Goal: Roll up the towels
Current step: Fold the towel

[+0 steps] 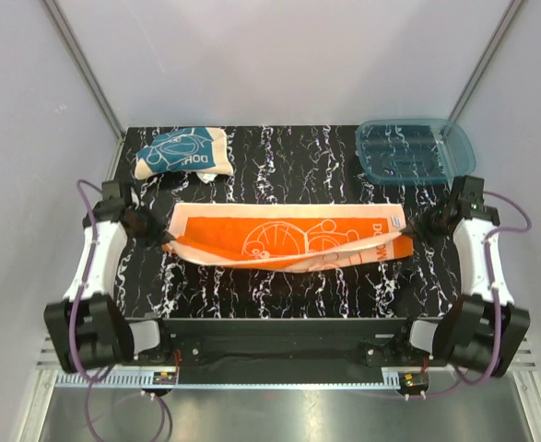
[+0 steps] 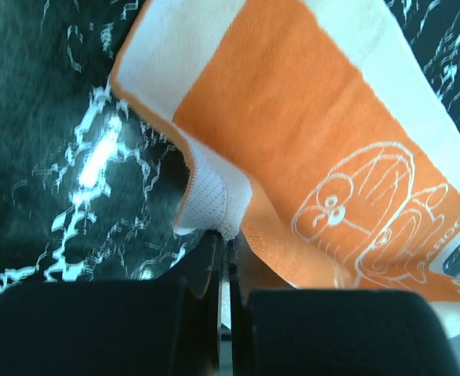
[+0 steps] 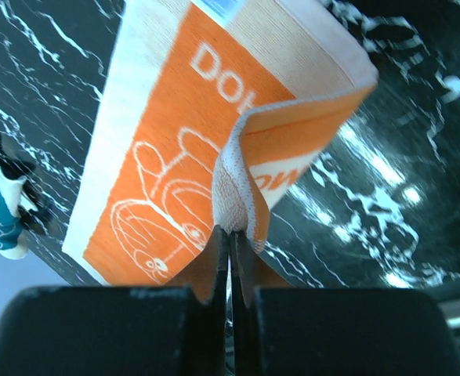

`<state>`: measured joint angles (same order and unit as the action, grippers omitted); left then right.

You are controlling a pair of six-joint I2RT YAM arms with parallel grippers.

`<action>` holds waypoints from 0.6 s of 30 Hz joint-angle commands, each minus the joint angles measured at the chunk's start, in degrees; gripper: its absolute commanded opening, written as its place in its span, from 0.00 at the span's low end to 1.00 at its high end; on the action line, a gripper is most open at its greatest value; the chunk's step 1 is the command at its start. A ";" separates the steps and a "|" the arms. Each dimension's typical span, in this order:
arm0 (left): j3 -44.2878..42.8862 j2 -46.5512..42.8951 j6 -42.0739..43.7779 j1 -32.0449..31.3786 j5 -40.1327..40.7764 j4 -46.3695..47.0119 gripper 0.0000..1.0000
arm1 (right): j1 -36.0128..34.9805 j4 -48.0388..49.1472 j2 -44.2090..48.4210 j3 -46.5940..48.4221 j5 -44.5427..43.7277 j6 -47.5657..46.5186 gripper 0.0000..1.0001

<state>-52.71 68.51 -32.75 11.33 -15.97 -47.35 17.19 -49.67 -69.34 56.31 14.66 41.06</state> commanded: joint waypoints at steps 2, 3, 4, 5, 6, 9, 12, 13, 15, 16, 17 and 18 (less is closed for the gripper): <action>-4.94 7.42 0.41 0.09 -0.82 7.01 0.00 | -1.81 7.48 -6.14 4.85 1.17 0.95 0.00; -5.38 8.56 -0.11 -0.26 -0.99 7.71 0.00 | -2.07 8.61 -8.85 5.38 1.25 1.21 0.00; -6.69 9.70 -0.29 -0.52 -1.17 8.76 0.00 | -3.03 9.06 -10.10 5.91 1.08 1.22 0.00; -7.23 11.80 -0.73 -0.78 -1.00 8.86 0.00 | -3.39 9.85 -11.33 6.96 0.90 1.22 0.00; -7.93 12.69 -0.91 -1.05 -0.91 9.21 0.00 | -3.65 10.20 -13.60 7.58 0.73 1.13 0.00; -11.00 16.73 -1.35 -1.22 -0.47 9.91 0.00 | -3.74 11.08 -17.39 9.77 0.20 0.87 0.00; -14.26 20.34 -1.35 -1.22 -0.38 9.74 0.00 | -3.74 11.26 -20.12 12.32 -0.15 0.34 0.00; -15.13 21.13 -1.35 -1.23 -0.47 9.56 0.00 | -3.74 11.26 -21.61 13.02 -0.15 0.16 0.00; -17.24 23.59 -1.35 -1.14 -0.56 9.30 0.00 | -3.74 11.17 -23.55 14.78 -0.15 -0.10 0.00; -17.77 24.21 -1.26 -1.14 -0.73 9.12 0.00 | -3.74 11.09 -24.08 15.31 -0.15 -0.10 0.00; -18.22 25.26 -1.35 -1.22 -0.65 8.95 0.00 | -3.74 11.26 -24.61 16.36 -0.24 -0.19 0.00; -19.18 25.79 -1.35 -1.23 -0.47 8.86 0.00 | -3.83 11.09 -25.14 16.98 -0.33 -0.28 0.00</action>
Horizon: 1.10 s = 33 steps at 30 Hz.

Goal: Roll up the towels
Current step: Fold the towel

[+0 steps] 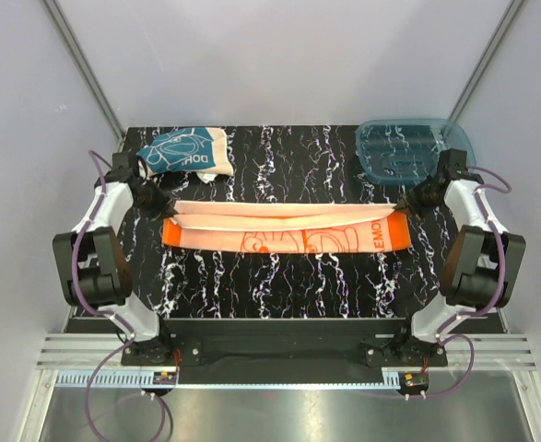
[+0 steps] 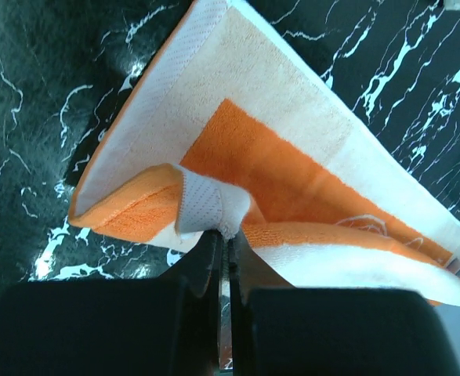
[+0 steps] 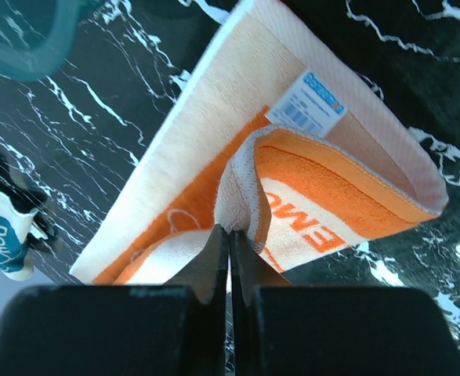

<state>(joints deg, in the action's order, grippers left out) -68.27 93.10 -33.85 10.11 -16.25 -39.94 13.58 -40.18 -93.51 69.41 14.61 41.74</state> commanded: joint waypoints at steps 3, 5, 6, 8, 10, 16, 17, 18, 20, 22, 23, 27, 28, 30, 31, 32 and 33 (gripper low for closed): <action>-4.94 3.40 -0.17 0.00 -0.10 1.01 0.00 | -0.14 1.07 -3.77 6.09 -0.72 -1.39 0.00; -6.34 5.15 -0.08 0.00 -0.36 0.75 0.00 | -0.14 1.07 -4.83 6.79 -0.64 -1.48 0.00; -6.70 5.60 0.18 0.00 -0.27 0.57 0.00 | -0.14 1.07 -5.70 6.97 -0.72 -1.57 0.00; -7.93 7.44 0.53 0.00 -0.45 0.22 0.00 | -0.14 1.42 -6.41 6.88 -0.37 -1.57 0.00; -8.54 9.11 0.71 0.00 -0.62 -0.13 0.00 | -0.14 1.77 -7.21 6.36 -0.11 -1.57 0.00; -8.11 7.99 1.85 0.00 -1.77 -0.05 0.00 | -0.14 1.87 -5.54 4.60 -0.11 -2.89 0.00; -7.32 6.84 2.55 0.00 -2.11 0.39 0.00 | -0.14 1.25 -4.75 4.42 -0.11 -3.24 0.00; -5.49 5.61 2.90 0.09 -3.16 0.91 0.00 | -0.14 0.73 -2.75 4.16 -0.20 -3.85 0.00; -4.07 1.49 4.22 0.09 -3.35 0.48 0.00 | -0.14 -1.11 -0.01 3.11 -0.81 -4.73 0.00; -1.79 -3.24 4.93 0.26 -2.74 -1.18 0.00 | -0.14 -2.70 4.99 1.45 -1.60 -5.78 0.00; -0.73 -5.02 5.54 0.18 -2.65 -1.71 0.00 | -0.14 -4.62 6.92 0.65 -1.86 -6.22 0.00; 6.90 -15.12 6.33 0.35 -4.22 -3.12 0.00 | -0.14 -9.55 21.66 -4.36 -5.90 -8.33 0.00; 8.05 -19.06 6.42 0.26 -4.05 -3.47 0.00 | -0.14 -10.78 24.23 -6.11 -6.69 -8.34 0.00; 10.34 -23.03 6.77 0.35 -3.53 -4.87 0.00 | -0.14 -13.95 31.07 -7.52 -7.23 -7.81 0.00; 12.35 -26.27 6.86 0.26 -3.52 -5.23 0.00 | -0.14 -15.35 33.20 -9.01 -6.97 -7.64 0.00; 13.59 -27.87 6.95 0.44 -3.44 -5.49 0.00 | -0.14 -16.15 34.96 -9.81 -6.70 -7.37 0.00; 14.73 -30.41 6.95 0.53 -3.35 -5.84 0.00 | -0.14 -16.94 37.68 -11.47 -6.27 -7.11 0.00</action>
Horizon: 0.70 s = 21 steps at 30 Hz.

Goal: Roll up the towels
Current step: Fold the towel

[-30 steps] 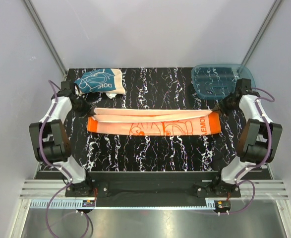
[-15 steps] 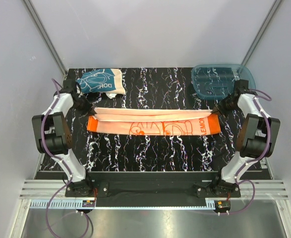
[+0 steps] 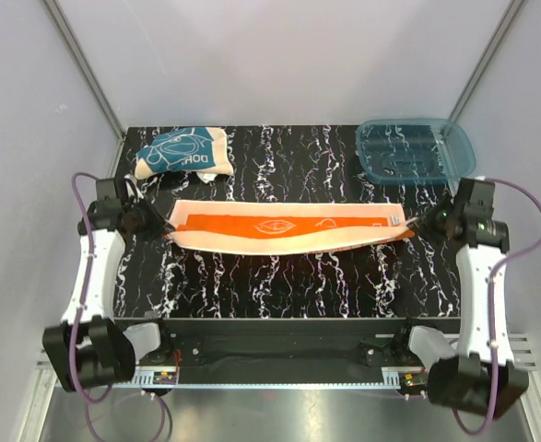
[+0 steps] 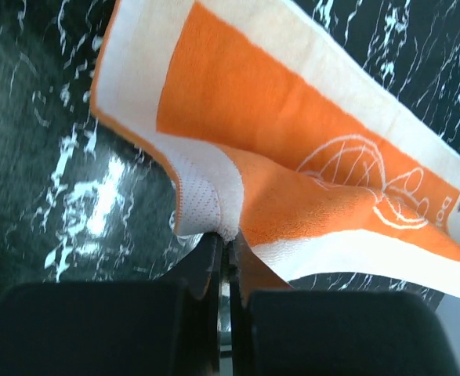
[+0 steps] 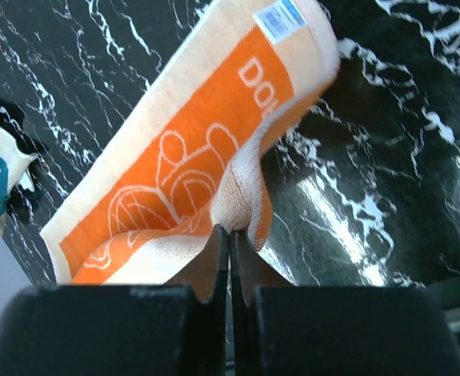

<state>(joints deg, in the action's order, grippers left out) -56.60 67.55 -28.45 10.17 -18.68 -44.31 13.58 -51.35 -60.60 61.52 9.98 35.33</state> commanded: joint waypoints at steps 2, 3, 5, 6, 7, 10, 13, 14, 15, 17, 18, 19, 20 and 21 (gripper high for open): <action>6.22 -6.54 1.90 0.72 -1.18 -2.26 0.00 | -0.14 -7.44 7.15 -5.43 -0.84 -0.79 0.00; 7.11 -7.16 2.08 0.90 -1.62 -2.53 0.00 | -0.05 -8.05 7.60 -6.40 -0.66 -0.79 0.00; 9.21 -8.31 3.22 1.77 -2.33 -3.23 0.00 | -0.05 -9.20 8.65 -8.86 -0.31 -0.44 0.00; 9.66 -8.66 3.48 2.13 -2.24 -4.02 0.00 | -0.05 -9.12 9.79 -9.57 0.47 -0.18 0.00; 9.32 -9.10 4.18 2.30 -1.98 -4.55 0.00 | -0.14 -8.77 10.32 -10.62 0.48 0.26 0.00; 7.12 -9.02 4.19 3.36 -0.75 -5.26 0.00 | -0.05 -6.15 8.93 -10.63 0.13 2.11 0.00; 4.66 -4.98 3.84 3.97 -1.10 -3.85 0.00 | -0.05 -3.06 2.70 -8.70 0.74 2.81 0.00; 4.05 -3.49 3.66 3.98 -1.62 -2.63 0.00 | -0.05 -1.22 -1.15 -7.91 0.92 2.55 0.00; 2.39 -0.52 3.57 4.06 -2.58 -2.27 0.00 | -0.05 -0.42 -2.93 -6.25 1.01 2.55 0.00; 0.45 2.48 3.40 4.15 -2.94 -1.31 0.00 | 0.04 1.51 -7.84 -4.31 0.92 2.29 0.00; -0.61 5.46 3.22 4.06 -3.03 -1.21 0.00 | 0.04 2.30 -9.17 -2.65 0.83 2.29 0.00; -2.53 7.23 3.31 4.06 -3.12 -1.13 0.00 | 0.13 3.96 -10.67 -1.76 1.27 2.20 0.00; -3.60 8.99 3.14 4.06 -3.29 -0.60 0.00 | 0.13 4.59 -14.16 -0.88 1.97 1.76 0.00; -4.56 12.40 2.87 4.06 -3.47 -0.42 0.00 | 0.13 5.12 -16.11 1.39 2.93 1.41 0.00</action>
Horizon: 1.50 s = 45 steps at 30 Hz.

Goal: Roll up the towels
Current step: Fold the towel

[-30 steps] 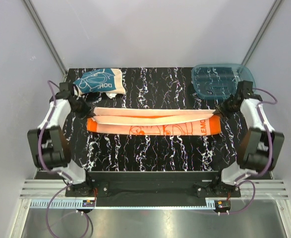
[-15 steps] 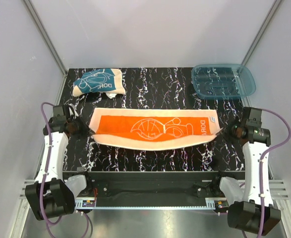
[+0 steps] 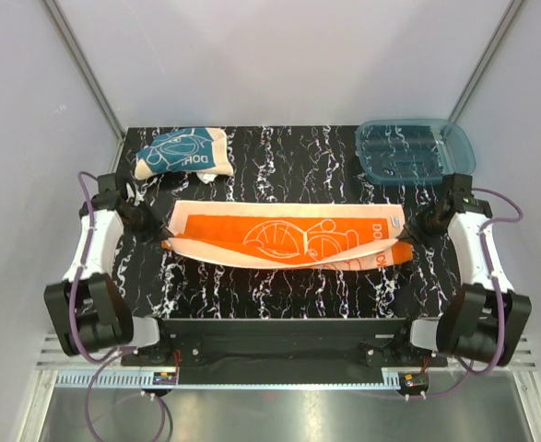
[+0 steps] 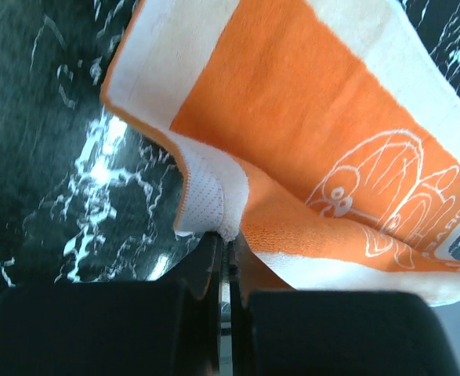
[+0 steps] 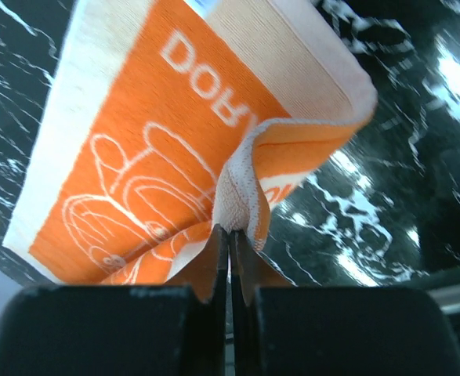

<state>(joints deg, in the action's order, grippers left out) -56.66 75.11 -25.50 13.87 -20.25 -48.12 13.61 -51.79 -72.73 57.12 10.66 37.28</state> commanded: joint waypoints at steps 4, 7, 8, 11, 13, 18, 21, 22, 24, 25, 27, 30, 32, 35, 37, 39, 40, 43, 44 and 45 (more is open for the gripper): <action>-8.54 12.85 -1.05 0.37 -1.90 5.05 0.00 | 0.19 6.96 -13.12 10.98 3.49 -1.51 0.00; -12.32 18.57 -1.31 0.37 -2.25 5.23 0.00 | 0.19 8.02 -18.58 13.80 4.11 -1.51 0.00; -13.90 19.97 -1.48 0.37 -2.42 5.40 0.00 | 0.19 8.37 -20.94 14.50 4.37 -1.59 0.00; -16.01 24.11 -1.84 0.28 -2.43 5.58 0.00 | 0.19 9.16 -24.99 16.96 5.07 -1.68 0.00; -17.95 26.83 -1.92 0.28 -2.51 5.49 0.00 | 0.19 9.25 -26.58 18.72 5.34 -1.86 0.00; -20.76 31.67 -2.45 0.19 -2.95 5.84 0.00 | 0.19 8.99 -30.89 22.23 5.60 -2.12 0.00; -22.69 33.95 -3.16 0.02 -3.04 5.93 0.00 | 0.19 9.16 -32.82 23.82 5.60 -1.86 0.00; -24.09 34.57 -3.33 -0.07 -2.95 5.76 0.00 | 0.19 8.99 -33.26 24.26 5.43 -1.94 0.00; -25.51 36.50 -3.33 -0.42 -2.78 5.05 0.00 | 0.19 8.90 -34.76 25.40 5.34 -1.68 0.00; -26.38 37.03 -3.51 -0.59 -2.78 4.70 0.00 | 0.19 8.81 -35.20 25.75 5.51 -1.51 0.00; -28.58 39.05 -3.86 -0.68 -2.95 4.09 0.00 | 0.19 8.99 -36.60 26.81 5.60 -1.07 0.00; -32.18 42.20 -4.82 -0.86 -3.21 3.65 0.18 | 0.19 8.90 -38.97 28.91 6.04 -0.28 0.35; -34.55 44.15 -5.35 -0.86 -4.18 2.60 0.27 | 0.19 9.16 -40.64 29.88 7.01 0.60 0.55; -37.03 45.74 -6.58 -0.86 -6.81 3.02 0.61 | 0.19 9.08 -41.70 31.82 8.24 1.22 0.82; -37.29 44.78 -7.72 -0.86 -7.96 3.99 0.90 | 0.28 7.85 -41.71 33.84 7.63 1.31 0.91; -37.29 42.85 -8.08 -0.77 -8.31 5.05 0.99 | 0.37 7.06 -41.09 35.24 6.49 1.04 0.92; -37.03 41.97 -7.90 -0.69 -8.14 5.57 0.99 | 0.54 6.62 -40.74 35.25 6.22 0.96 0.92; -34.49 37.49 -8.08 -0.07 -5.77 6.89 0.99 | 1.24 5.74 -38.46 34.73 3.85 -0.45 0.93; -33.70 35.04 -7.99 0.19 -4.29 7.51 0.99 | 1.51 5.47 -36.89 34.29 2.54 -1.32 0.93; -32.73 33.62 -7.82 0.46 -3.14 7.60 0.99 | 1.86 5.21 -36.00 33.07 1.83 -1.68 0.93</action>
<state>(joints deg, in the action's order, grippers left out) -90.43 117.30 -32.97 13.17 -25.39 -43.11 14.11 -44.60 -113.97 90.17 15.88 37.43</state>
